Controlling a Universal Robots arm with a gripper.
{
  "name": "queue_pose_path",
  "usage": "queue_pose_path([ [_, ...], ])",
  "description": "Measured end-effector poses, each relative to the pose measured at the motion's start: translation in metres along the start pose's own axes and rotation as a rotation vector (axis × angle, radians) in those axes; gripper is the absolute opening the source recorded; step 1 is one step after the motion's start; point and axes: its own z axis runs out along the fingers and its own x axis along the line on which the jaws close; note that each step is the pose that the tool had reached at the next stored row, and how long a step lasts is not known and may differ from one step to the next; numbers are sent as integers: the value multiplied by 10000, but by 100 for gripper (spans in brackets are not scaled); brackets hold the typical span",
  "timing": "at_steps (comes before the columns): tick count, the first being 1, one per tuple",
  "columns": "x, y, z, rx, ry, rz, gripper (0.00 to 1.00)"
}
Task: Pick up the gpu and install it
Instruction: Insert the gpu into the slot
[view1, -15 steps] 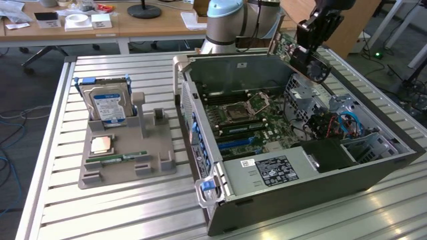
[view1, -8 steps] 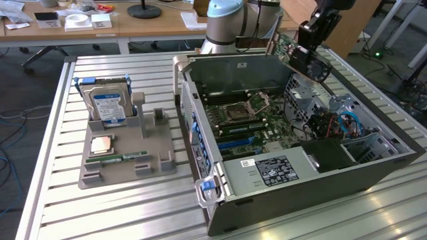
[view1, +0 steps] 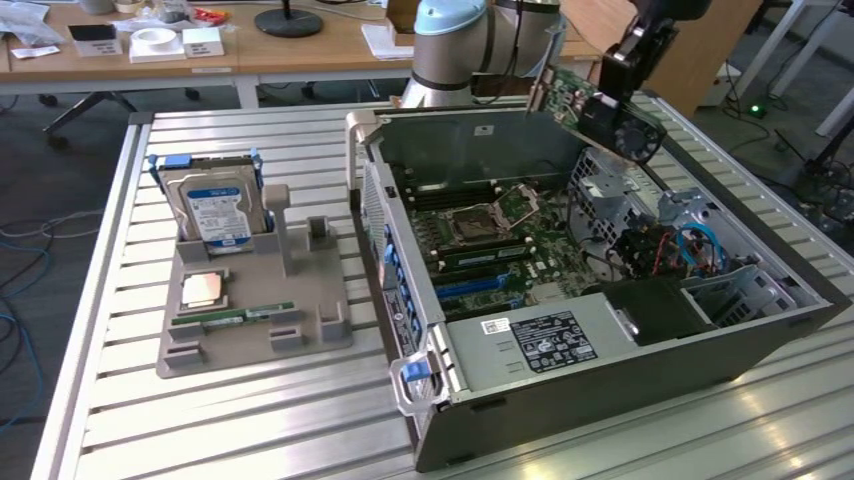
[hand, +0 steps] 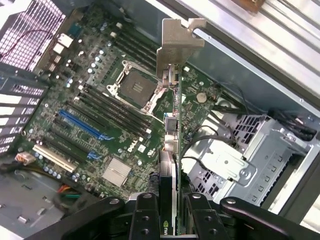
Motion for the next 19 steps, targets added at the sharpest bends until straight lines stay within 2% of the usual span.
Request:
queue_pose_path([
  [19,0,0,4,-68,83,-2566,26],
])
